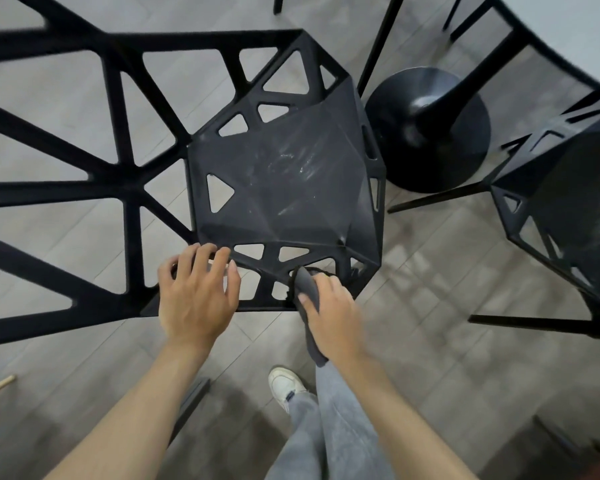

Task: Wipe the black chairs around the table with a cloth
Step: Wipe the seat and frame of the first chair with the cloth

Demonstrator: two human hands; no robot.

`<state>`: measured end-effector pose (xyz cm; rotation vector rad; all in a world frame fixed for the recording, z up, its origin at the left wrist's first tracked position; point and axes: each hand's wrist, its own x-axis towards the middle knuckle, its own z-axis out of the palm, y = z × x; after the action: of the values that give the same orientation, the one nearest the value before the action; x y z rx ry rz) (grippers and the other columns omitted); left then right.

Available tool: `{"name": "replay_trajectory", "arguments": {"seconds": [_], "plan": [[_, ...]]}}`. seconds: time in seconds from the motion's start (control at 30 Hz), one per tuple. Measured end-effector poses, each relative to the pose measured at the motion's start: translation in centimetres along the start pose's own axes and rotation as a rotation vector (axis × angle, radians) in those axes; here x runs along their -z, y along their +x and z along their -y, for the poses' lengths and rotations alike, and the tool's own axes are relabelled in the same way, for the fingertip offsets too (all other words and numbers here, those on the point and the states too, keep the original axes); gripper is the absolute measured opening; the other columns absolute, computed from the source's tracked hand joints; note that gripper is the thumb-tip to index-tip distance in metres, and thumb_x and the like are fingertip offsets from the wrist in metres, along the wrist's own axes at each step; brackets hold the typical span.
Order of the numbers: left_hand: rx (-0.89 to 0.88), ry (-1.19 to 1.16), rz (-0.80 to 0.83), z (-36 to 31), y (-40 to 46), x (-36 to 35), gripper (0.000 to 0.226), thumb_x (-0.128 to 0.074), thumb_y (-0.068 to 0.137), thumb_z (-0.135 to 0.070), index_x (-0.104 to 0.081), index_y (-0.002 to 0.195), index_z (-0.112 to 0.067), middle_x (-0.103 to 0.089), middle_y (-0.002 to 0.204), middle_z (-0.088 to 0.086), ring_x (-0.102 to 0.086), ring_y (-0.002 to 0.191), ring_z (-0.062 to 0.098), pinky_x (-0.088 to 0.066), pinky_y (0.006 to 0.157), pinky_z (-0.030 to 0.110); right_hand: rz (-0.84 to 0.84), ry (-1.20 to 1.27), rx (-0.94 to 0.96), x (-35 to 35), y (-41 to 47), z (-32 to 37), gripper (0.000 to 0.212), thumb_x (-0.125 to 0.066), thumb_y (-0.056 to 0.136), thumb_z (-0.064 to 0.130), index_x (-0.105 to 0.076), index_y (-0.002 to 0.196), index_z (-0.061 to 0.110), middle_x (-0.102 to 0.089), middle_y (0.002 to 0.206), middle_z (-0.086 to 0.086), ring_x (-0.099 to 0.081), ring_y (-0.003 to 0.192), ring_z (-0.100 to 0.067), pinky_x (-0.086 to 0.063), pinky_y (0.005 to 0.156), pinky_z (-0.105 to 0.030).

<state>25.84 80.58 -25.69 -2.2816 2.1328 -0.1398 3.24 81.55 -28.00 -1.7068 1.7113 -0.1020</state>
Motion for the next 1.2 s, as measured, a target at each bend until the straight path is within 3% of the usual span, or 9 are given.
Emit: {"name": "replay_trajectory", "arguments": {"seconds": [0.17,0.33,0.43,0.67,0.87,1.07,1.2], "plan": [[-0.011,0.013,-0.008,0.1,0.0,0.0,0.037,-0.038,0.108,-0.034,-0.067,0.119,-0.015,-0.067,0.121,0.005,-0.061,0.119,0.029,-0.038,0.096,0.047,0.264,-0.221,0.079,-2.3,7.9,4.3,0.027,-0.059,0.1,0.025,-0.051,0.122,0.013,-0.055,0.127,-0.009,-0.053,0.119,-0.034,-0.044,0.084,-0.041],[-0.02,0.021,-0.009,0.0,-0.2,0.0,0.038,-0.039,0.107,-0.034,-0.068,0.12,-0.014,-0.068,0.122,0.007,-0.062,0.117,0.029,-0.038,0.095,0.046,0.218,-0.065,0.187,-1.5,7.4,1.6,0.025,-0.056,0.104,0.032,-0.053,0.124,0.017,-0.054,0.123,-0.004,-0.051,0.113,-0.027,-0.043,0.085,-0.036],[-0.008,0.017,-0.014,0.0,-0.1,0.0,0.036,-0.04,0.107,-0.033,-0.068,0.12,-0.014,-0.068,0.121,0.007,-0.062,0.117,0.03,-0.038,0.095,0.047,0.212,-0.139,0.225,0.6,5.3,-1.9,0.027,-0.058,0.102,0.038,-0.054,0.125,0.023,-0.054,0.12,0.001,-0.054,0.109,-0.024,-0.051,0.08,-0.039],[-0.007,0.012,-0.005,0.1,0.0,0.0,0.035,-0.041,0.107,-0.033,-0.068,0.118,-0.014,-0.068,0.12,0.006,-0.062,0.117,0.029,-0.039,0.095,0.047,0.079,-0.271,0.291,1.3,3.4,-3.8,0.024,-0.065,0.098,0.035,-0.057,0.118,0.023,-0.058,0.114,-0.001,-0.059,0.088,-0.021,-0.058,0.068,-0.032],[-0.014,-0.003,-0.009,0.2,-0.2,-0.2,0.033,-0.044,0.105,-0.032,-0.068,0.118,-0.014,-0.068,0.122,0.007,-0.062,0.118,0.031,-0.04,0.097,0.048,-0.135,-0.458,0.523,1.5,8.6,-6.4,0.02,-0.07,0.09,0.018,-0.059,0.106,0.016,-0.053,0.096,-0.007,-0.051,0.079,-0.028,-0.047,0.062,-0.038],[-0.023,0.0,-0.031,0.3,-0.2,-0.4,0.031,-0.046,0.104,-0.032,-0.068,0.117,-0.015,-0.067,0.12,0.005,-0.063,0.117,0.03,-0.041,0.096,0.047,-0.373,-0.377,0.256,4.1,18.2,-5.5,0.019,-0.06,0.099,0.026,-0.058,0.113,0.013,-0.053,0.102,-0.011,-0.052,0.088,-0.032,-0.051,0.069,-0.045],[-0.028,-0.007,-0.028,0.3,-0.2,-0.4,0.031,-0.045,0.104,-0.031,-0.068,0.116,-0.015,-0.067,0.12,0.005,-0.063,0.117,0.03,-0.041,0.097,0.047,-0.358,-0.235,0.203,2.8,13.5,-6.2,0.023,-0.063,0.098,0.031,-0.06,0.117,0.017,-0.053,0.101,-0.007,-0.054,0.088,-0.029,-0.052,0.067,-0.042]]}}
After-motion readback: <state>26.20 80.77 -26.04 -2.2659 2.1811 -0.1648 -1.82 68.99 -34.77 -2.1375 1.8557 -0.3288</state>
